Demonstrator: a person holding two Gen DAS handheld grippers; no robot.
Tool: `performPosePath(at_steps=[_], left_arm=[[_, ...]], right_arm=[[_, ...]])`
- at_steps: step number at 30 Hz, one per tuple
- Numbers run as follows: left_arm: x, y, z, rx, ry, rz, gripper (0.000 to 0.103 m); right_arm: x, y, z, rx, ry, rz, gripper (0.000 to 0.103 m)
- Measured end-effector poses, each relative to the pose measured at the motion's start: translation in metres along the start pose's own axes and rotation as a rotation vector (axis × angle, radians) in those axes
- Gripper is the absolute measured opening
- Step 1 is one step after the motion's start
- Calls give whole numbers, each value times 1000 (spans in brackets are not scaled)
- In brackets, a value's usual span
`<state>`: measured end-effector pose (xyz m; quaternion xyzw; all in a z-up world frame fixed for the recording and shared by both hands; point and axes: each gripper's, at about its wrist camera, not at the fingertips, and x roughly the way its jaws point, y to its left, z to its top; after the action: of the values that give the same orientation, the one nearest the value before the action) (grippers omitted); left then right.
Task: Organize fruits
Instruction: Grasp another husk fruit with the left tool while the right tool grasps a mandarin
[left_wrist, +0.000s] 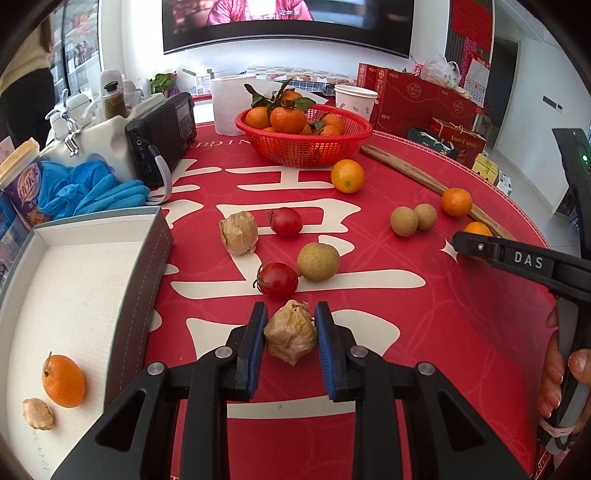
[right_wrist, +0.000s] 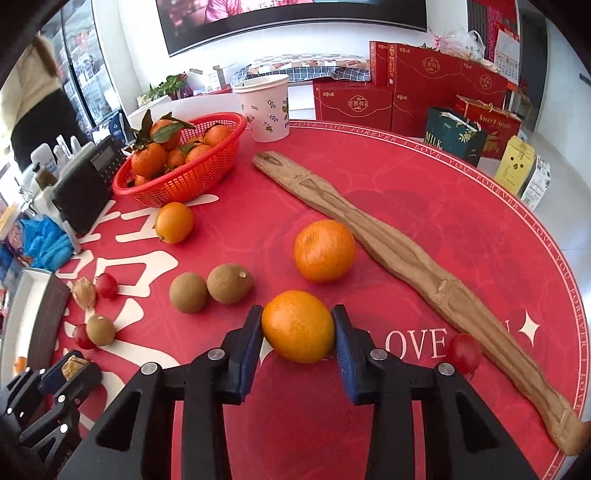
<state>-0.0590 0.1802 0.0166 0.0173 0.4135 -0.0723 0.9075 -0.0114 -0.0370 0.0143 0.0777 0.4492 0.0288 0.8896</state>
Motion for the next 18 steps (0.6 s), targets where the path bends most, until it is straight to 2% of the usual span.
performPosePath(at_steps=[6, 18], left_arm=[[-19, 9, 2, -23, -58, 13, 29], [-53, 28, 1, -82, -139, 30, 29]], right_arm=[[-17, 4, -13, -5, -27, 89, 38], [-22, 38, -14, -54, -31, 182, 38]])
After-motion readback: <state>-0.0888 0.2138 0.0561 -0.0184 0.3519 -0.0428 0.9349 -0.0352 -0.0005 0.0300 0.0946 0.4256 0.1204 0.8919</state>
